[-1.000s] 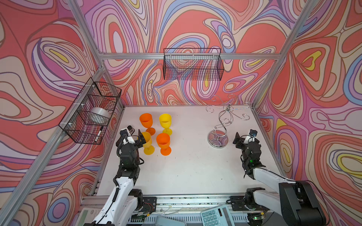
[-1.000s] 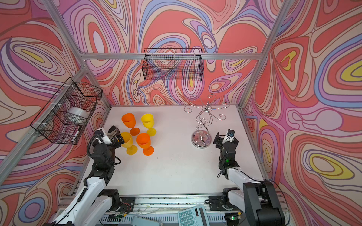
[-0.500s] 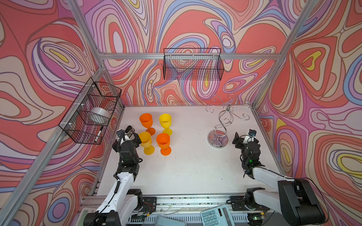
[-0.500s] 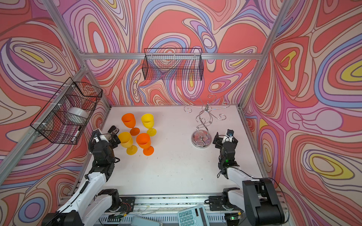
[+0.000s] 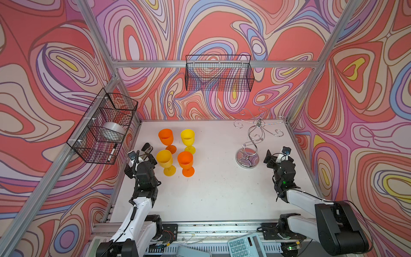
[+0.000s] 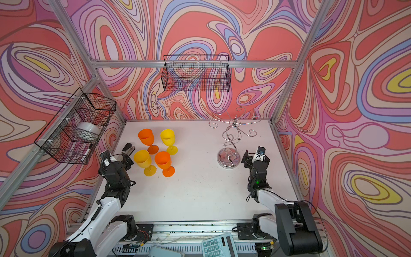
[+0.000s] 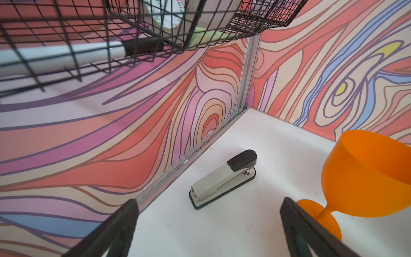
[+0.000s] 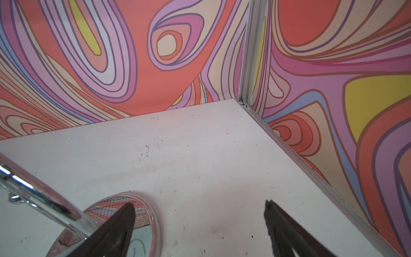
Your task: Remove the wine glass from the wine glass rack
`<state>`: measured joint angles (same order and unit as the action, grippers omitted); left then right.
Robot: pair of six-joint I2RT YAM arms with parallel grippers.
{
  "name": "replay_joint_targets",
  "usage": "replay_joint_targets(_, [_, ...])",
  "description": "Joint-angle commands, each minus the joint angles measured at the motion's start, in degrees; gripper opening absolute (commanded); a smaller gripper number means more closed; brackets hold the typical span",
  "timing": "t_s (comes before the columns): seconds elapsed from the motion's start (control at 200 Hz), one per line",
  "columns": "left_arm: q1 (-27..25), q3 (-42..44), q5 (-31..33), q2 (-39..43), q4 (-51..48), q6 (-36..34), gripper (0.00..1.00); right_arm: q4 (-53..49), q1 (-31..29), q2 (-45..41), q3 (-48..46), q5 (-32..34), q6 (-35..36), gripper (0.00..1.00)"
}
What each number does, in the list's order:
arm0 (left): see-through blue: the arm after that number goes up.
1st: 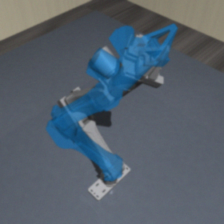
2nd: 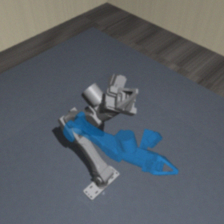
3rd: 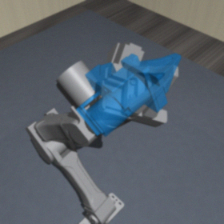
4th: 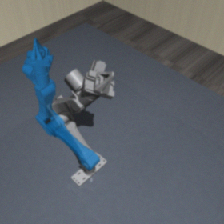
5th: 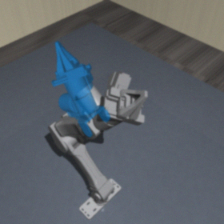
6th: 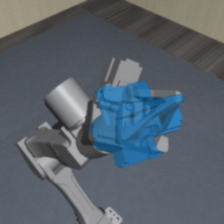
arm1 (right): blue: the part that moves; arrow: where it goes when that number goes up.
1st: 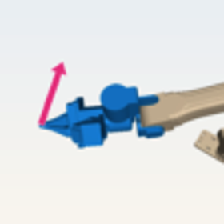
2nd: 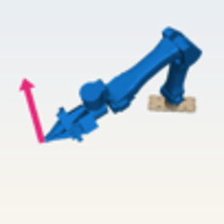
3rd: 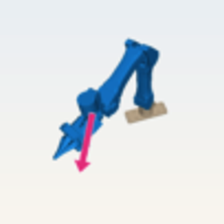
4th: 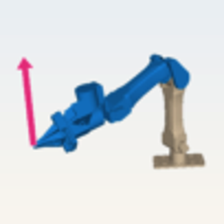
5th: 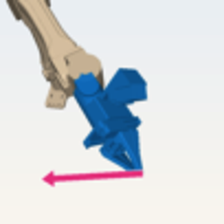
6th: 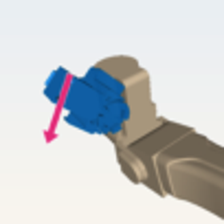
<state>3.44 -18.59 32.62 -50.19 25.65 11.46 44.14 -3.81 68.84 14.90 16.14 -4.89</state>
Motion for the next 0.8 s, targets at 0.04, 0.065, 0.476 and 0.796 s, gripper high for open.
replay_joint_targets(0.04, [0.51,0.23,1.04,-0.03,1.93,0.67,1.0,0.31,-0.31,0.51,0.93,0.41,0.29,0.96])
replay_joint_targets(0.065, [0.51,0.07,1.56,-0.31,1.71,0.66,1.0,0.33,-0.27,0.51,0.89,0.46,0.37,0.96])
replay_joint_targets(0.476, [3.26,-1.25,2.99,-5.17,-2.56,3.39,1.0,0.15,-0.29,1.12,1.1,0.62,0.16,0.96])
replay_joint_targets(0.796, [3.36,-1.54,-5.03,-10.46,-0.42,3.64,1.0,0.08,-0.25,1.47,1.29,0.76,0.17,0.96])
